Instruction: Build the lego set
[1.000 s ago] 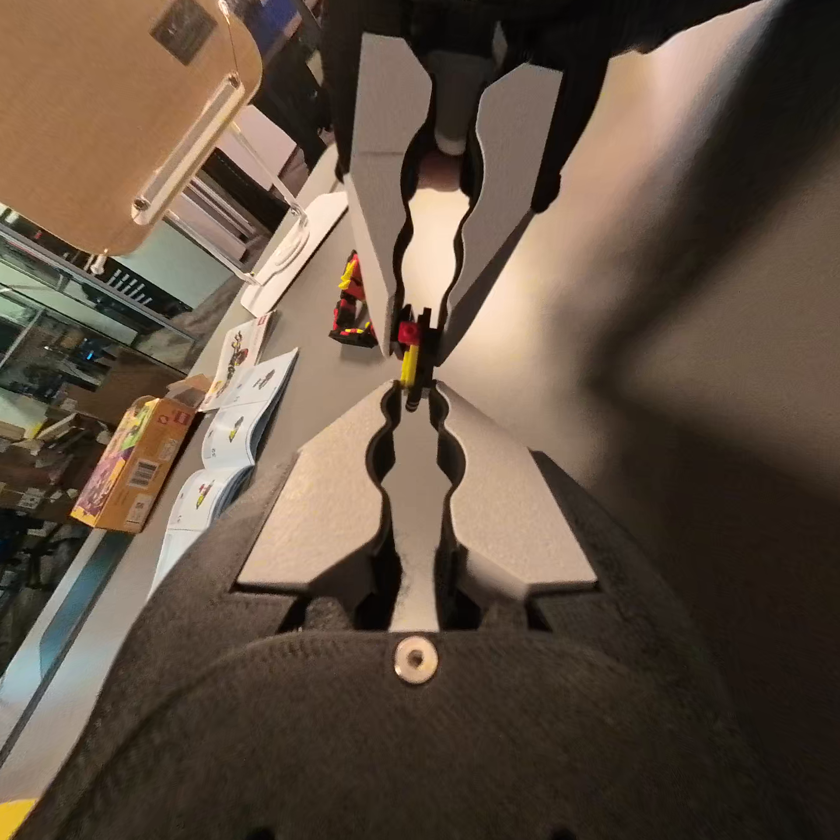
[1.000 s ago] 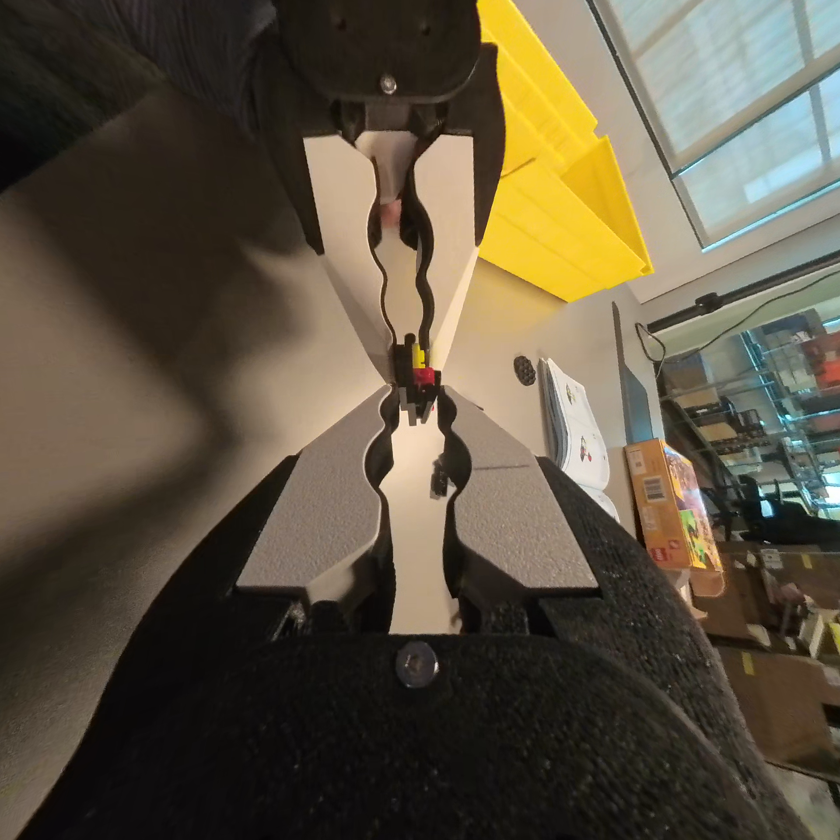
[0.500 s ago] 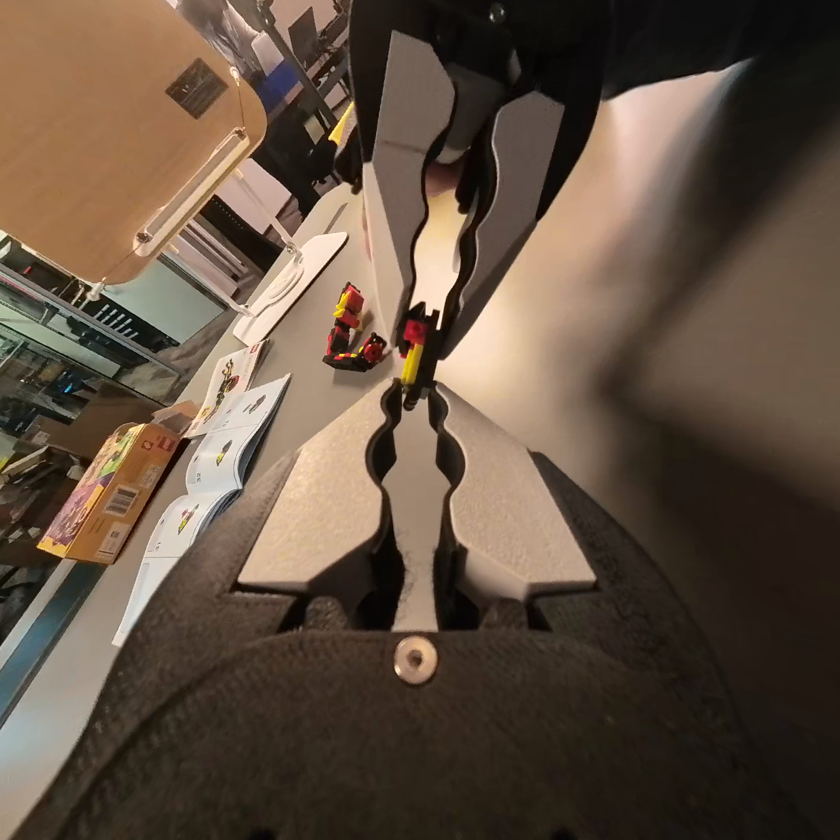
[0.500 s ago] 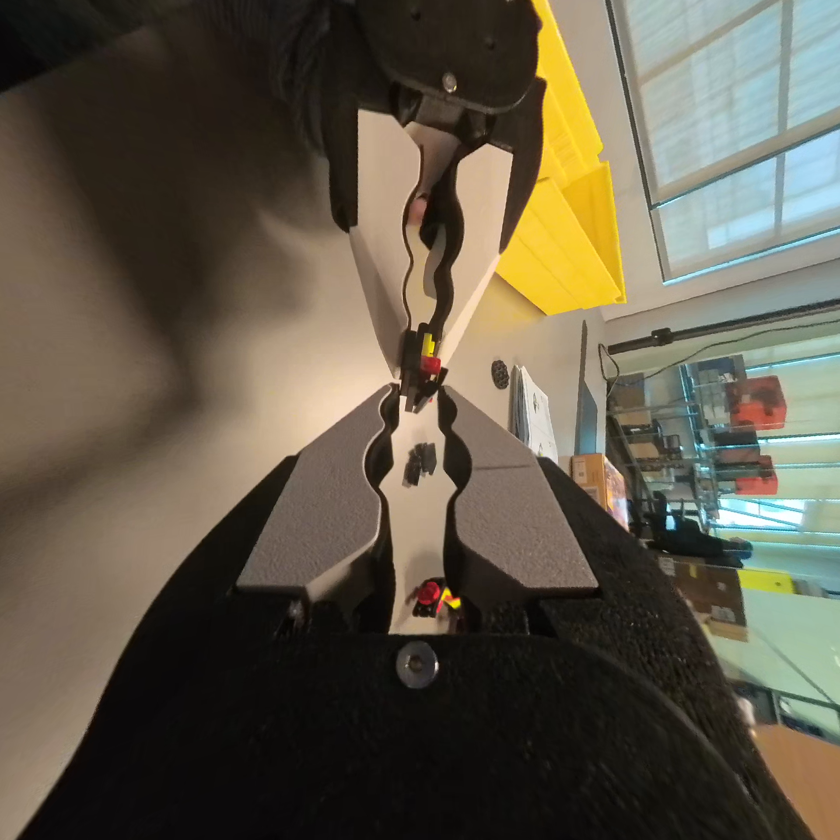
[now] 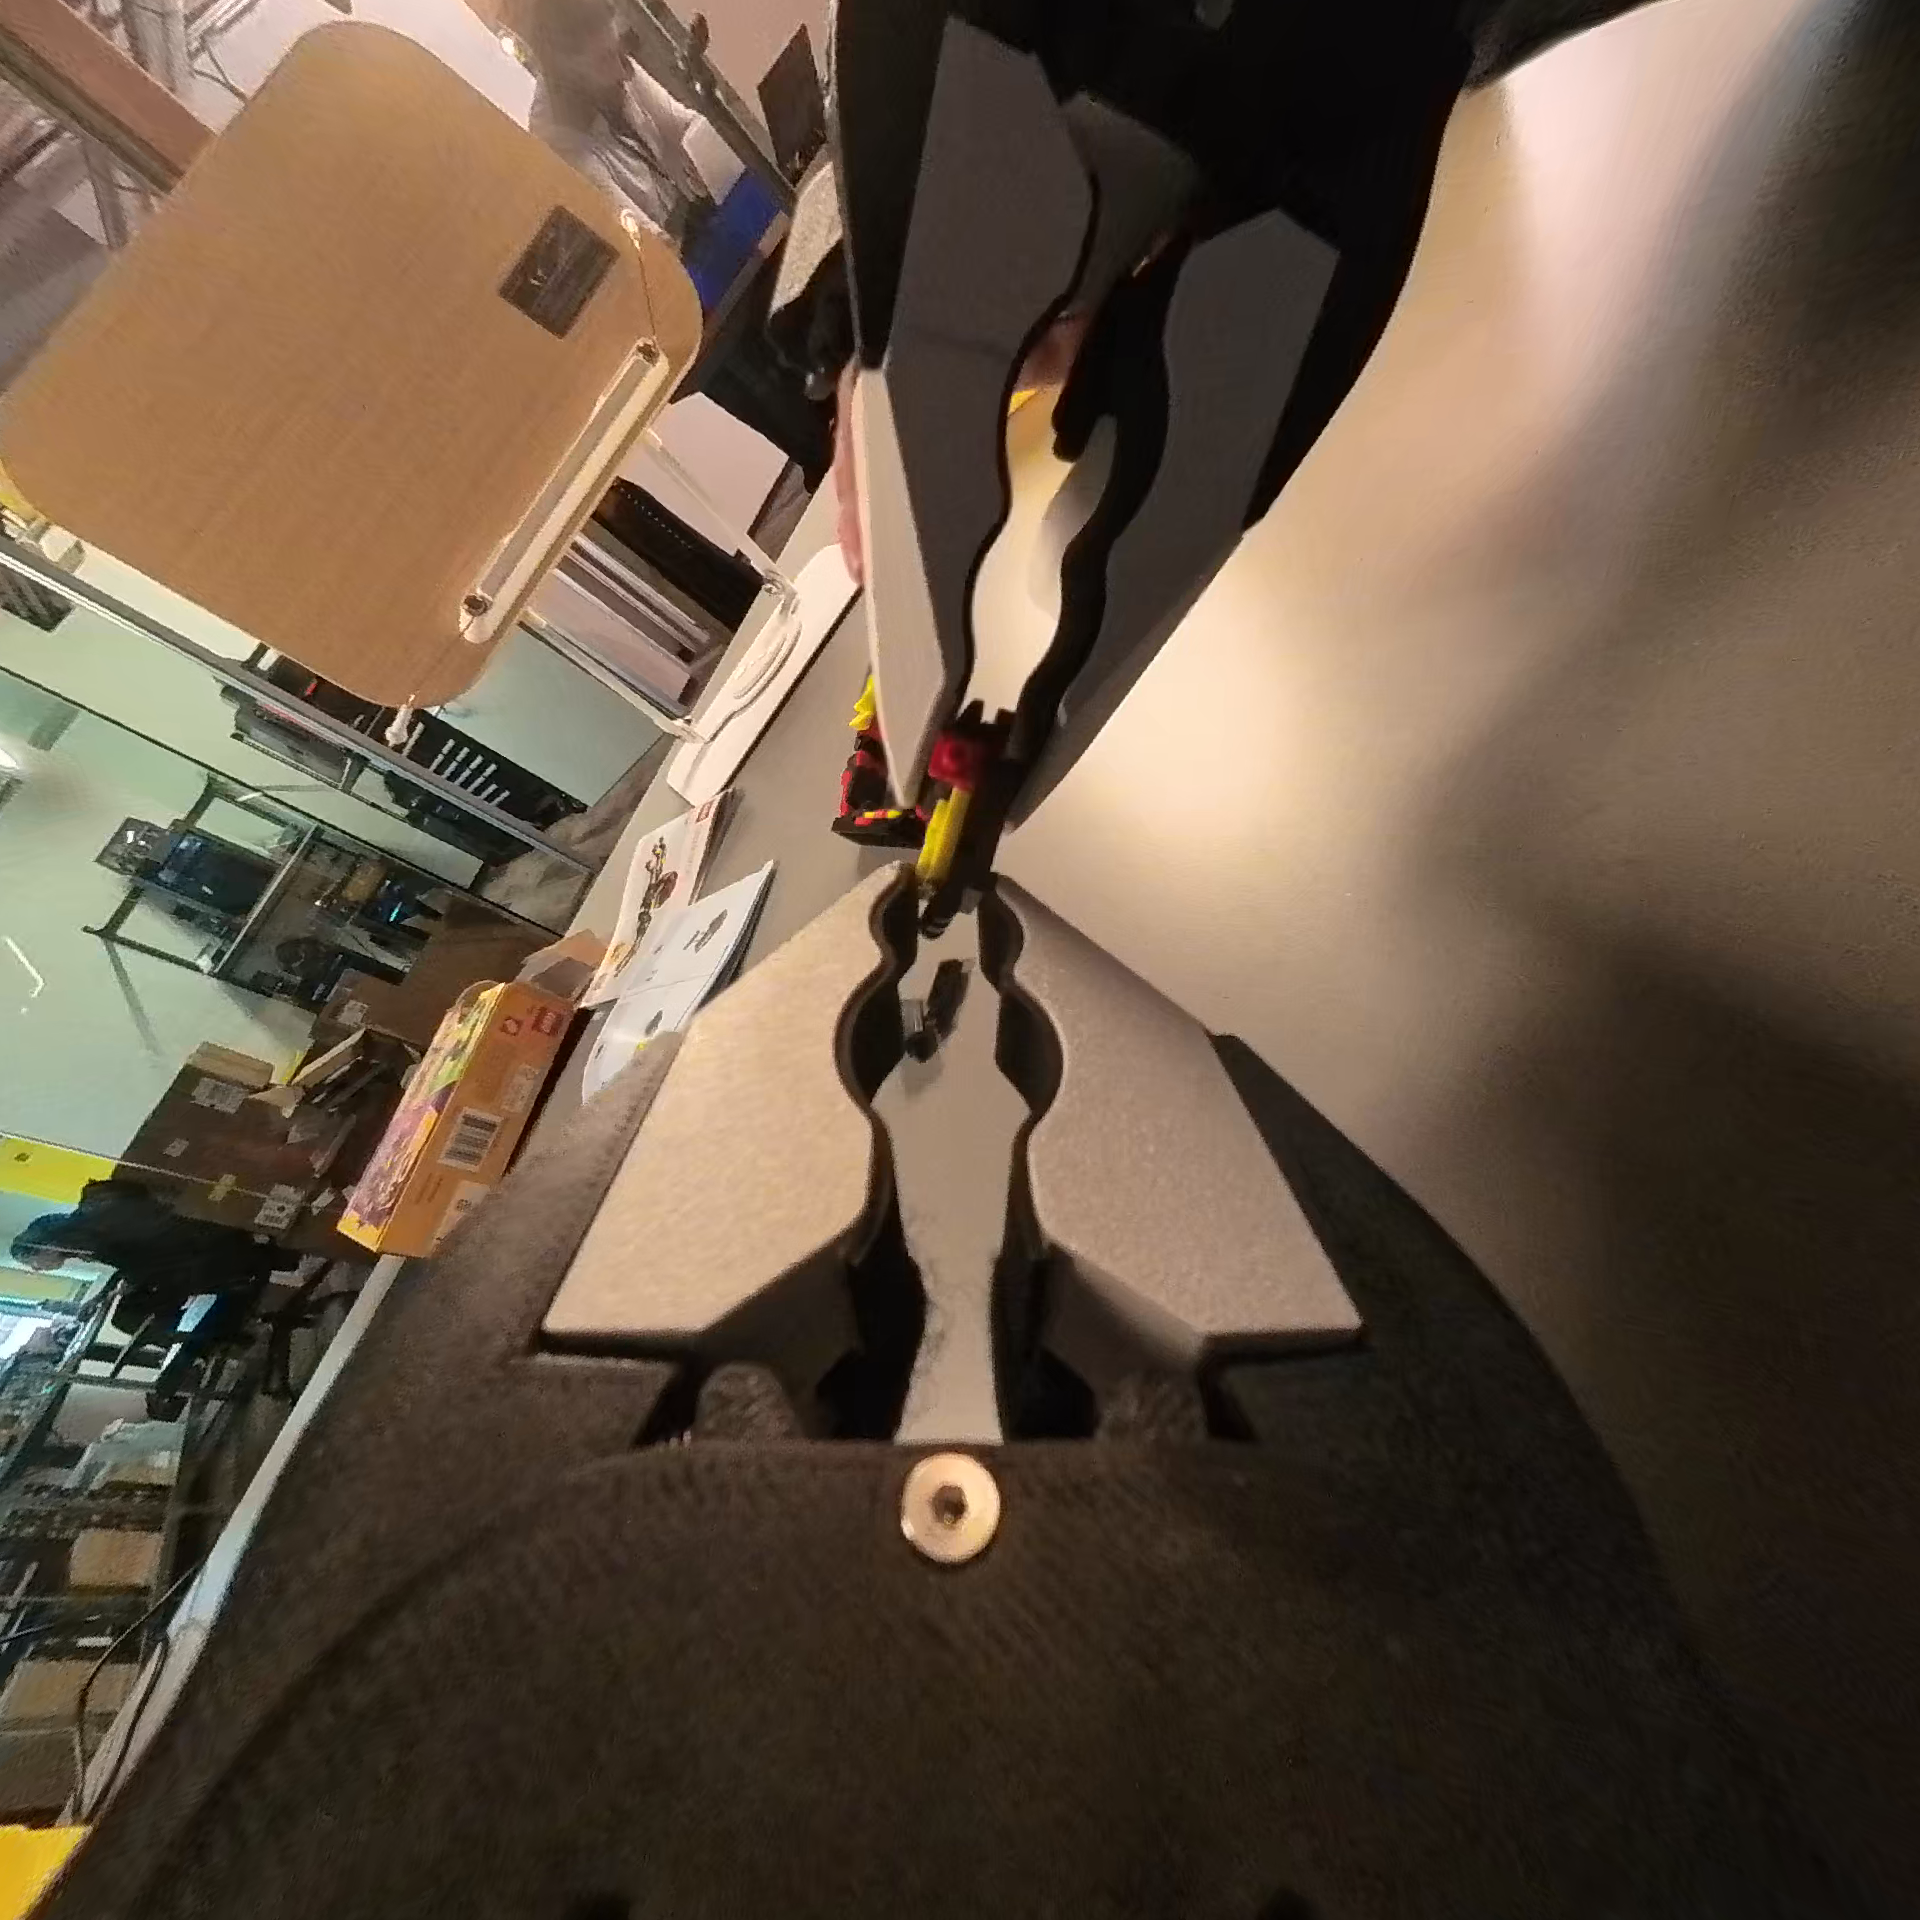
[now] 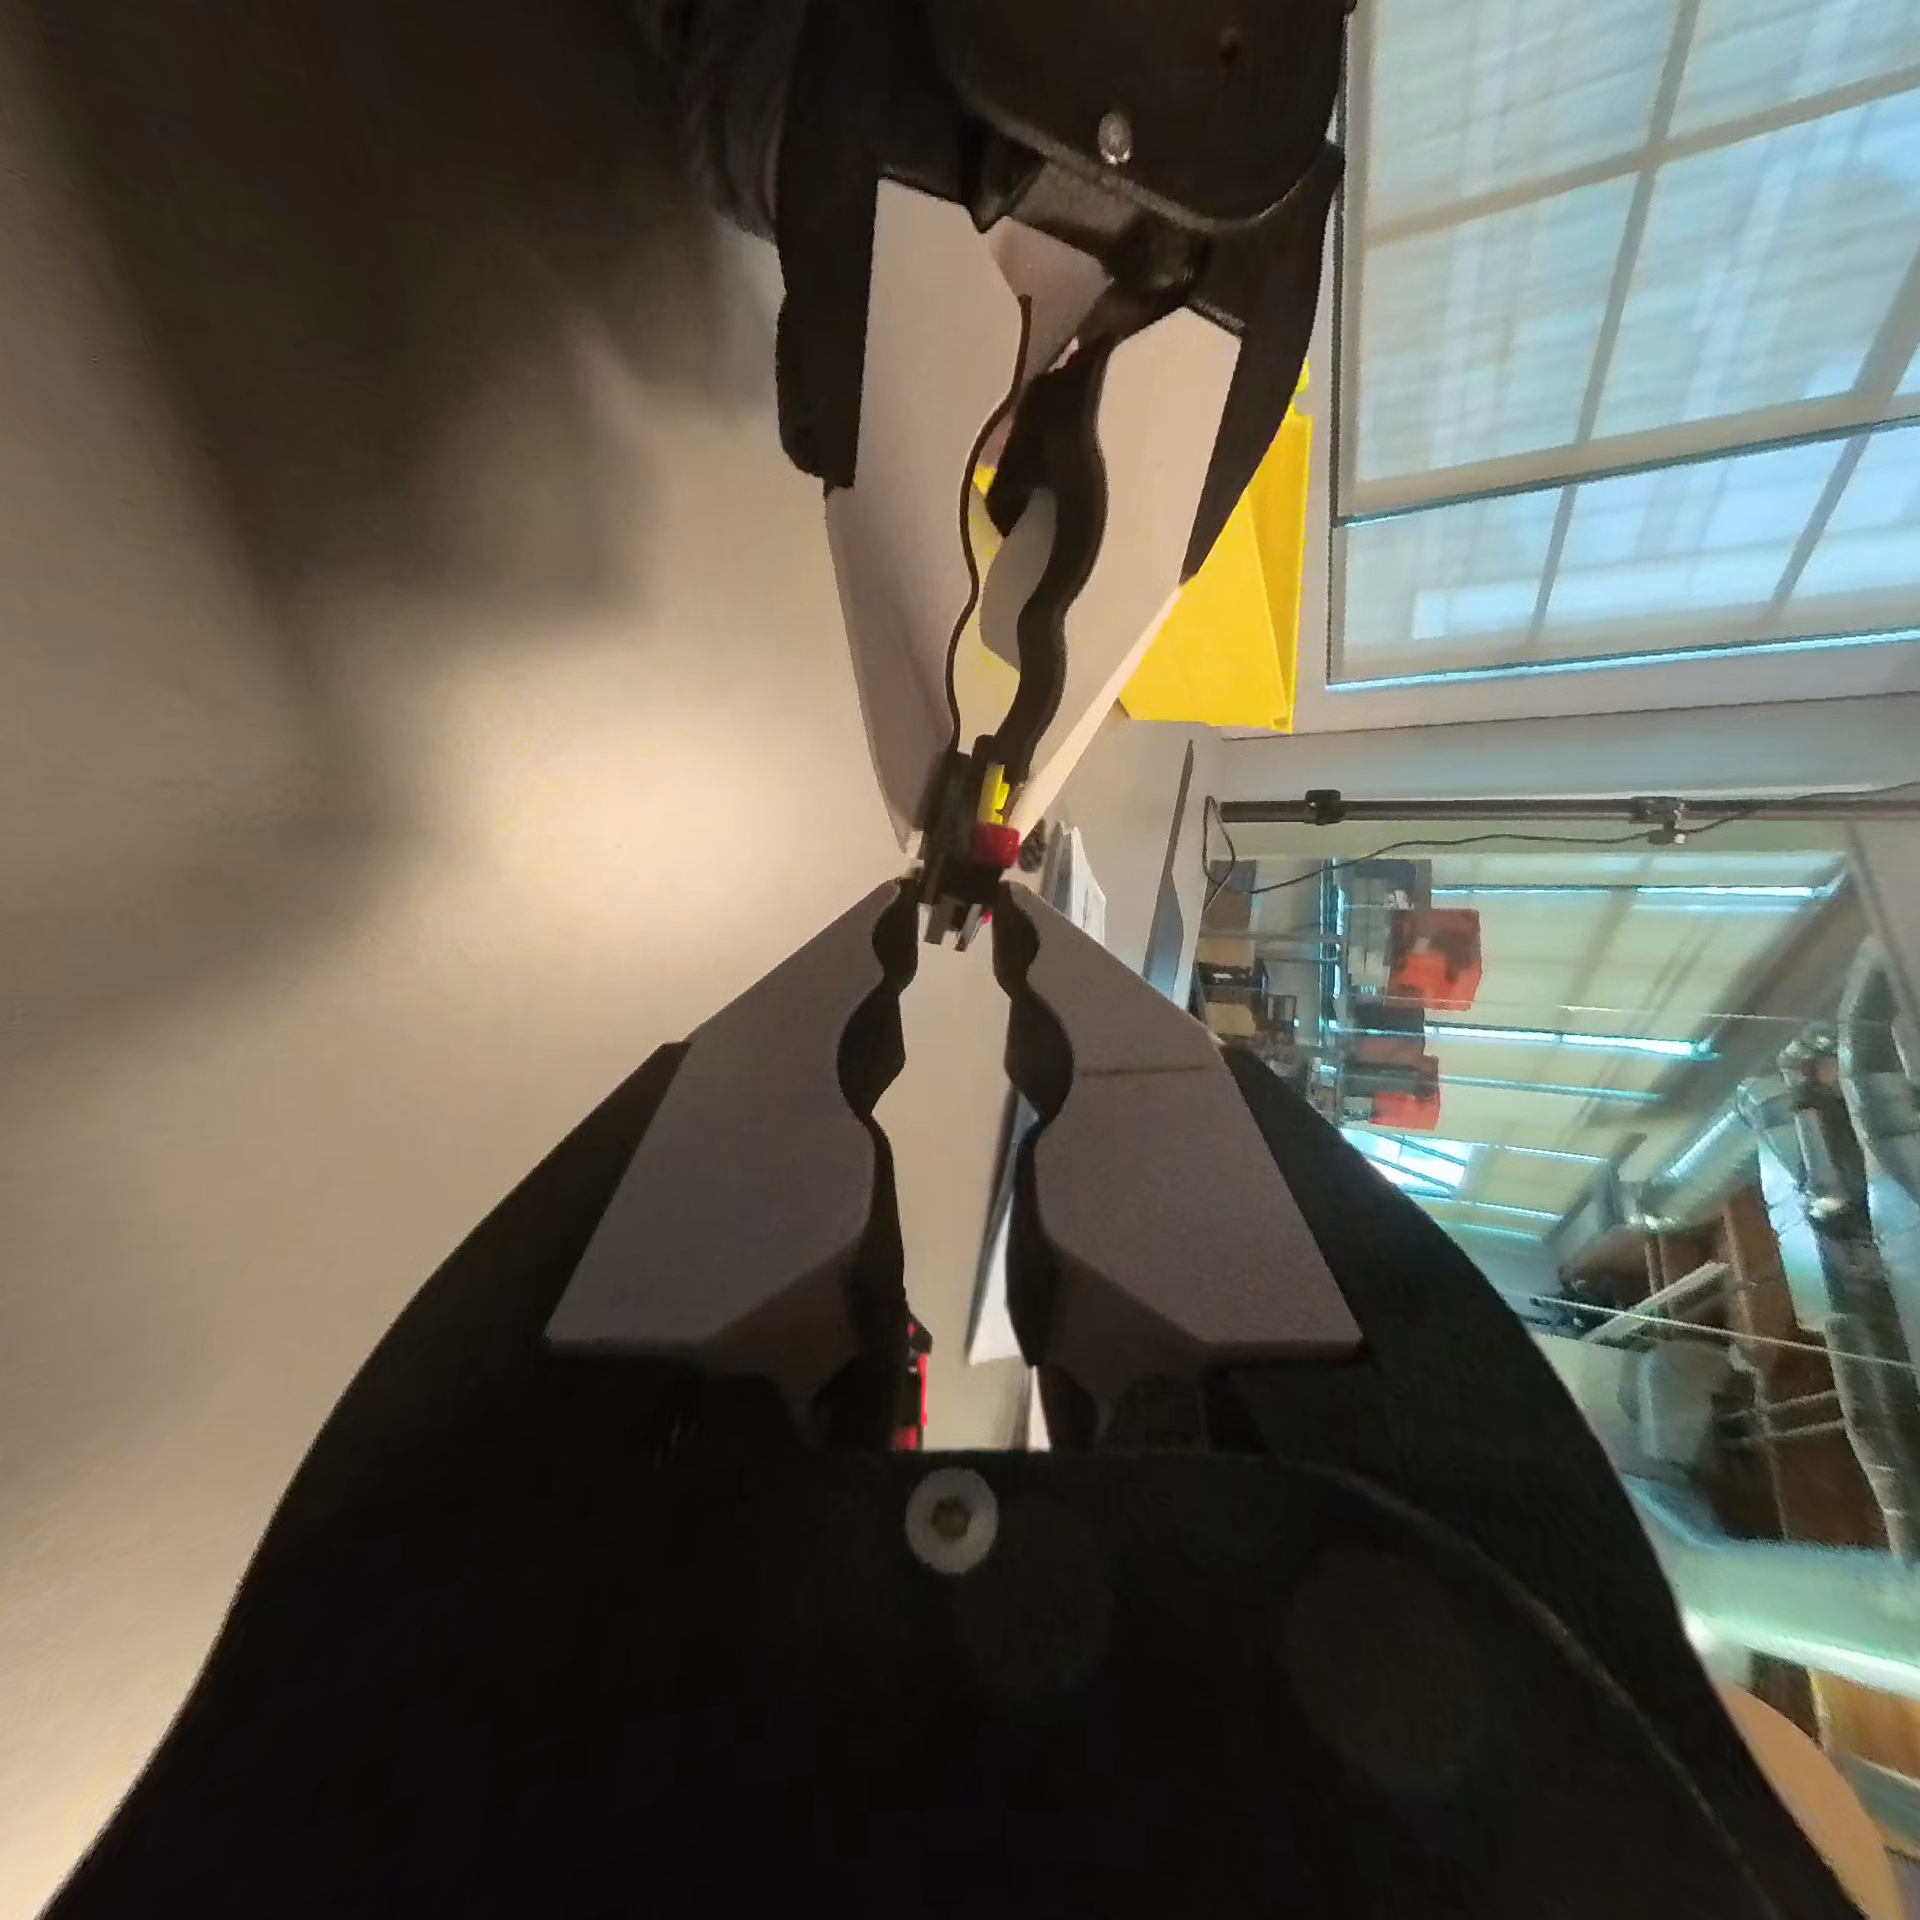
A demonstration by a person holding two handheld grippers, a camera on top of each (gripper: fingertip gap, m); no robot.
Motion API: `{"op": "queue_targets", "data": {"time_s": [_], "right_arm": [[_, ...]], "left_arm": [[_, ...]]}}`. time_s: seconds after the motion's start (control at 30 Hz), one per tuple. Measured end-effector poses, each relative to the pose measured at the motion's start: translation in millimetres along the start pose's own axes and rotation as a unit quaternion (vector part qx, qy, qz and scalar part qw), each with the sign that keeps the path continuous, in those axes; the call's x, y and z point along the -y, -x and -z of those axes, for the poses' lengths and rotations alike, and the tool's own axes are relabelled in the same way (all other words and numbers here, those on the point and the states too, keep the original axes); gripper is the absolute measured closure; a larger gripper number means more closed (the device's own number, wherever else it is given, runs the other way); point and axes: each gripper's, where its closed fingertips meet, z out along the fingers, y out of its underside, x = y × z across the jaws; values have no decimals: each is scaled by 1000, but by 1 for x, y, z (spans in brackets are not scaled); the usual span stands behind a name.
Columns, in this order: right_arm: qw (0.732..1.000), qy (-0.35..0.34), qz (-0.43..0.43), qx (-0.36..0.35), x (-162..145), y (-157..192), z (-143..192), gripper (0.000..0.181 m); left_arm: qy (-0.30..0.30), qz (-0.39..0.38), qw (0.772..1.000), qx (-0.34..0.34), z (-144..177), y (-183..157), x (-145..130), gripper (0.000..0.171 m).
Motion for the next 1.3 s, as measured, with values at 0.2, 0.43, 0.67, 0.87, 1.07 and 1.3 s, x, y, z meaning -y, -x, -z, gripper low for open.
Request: {"op": "queue_targets", "data": {"time_s": [0.2,0.43,0.67,0.87,1.07,1.3], "right_arm": [[1000,8,5,25,-2,8,0,171],[989,-29,-136,41,-1,0,-2,169],[975,-81,-200,59,8,-6,6,162],[965,-113,-225,70,12,-9,12,170],[967,-117,-213,71,14,-9,13,171],[973,-86,-205,67,12,-8,10,174]], "left_arm": [[9,0,1000,-20,-2,-7,-3,162],[-13,61,998,-29,0,-2,-1,162],[-44,115,990,-68,1,-6,6,162],[-62,135,986,-77,4,-4,9,162],[-71,136,985,-78,6,-4,11,162],[-63,133,987,-71,6,-2,8,162]]}}
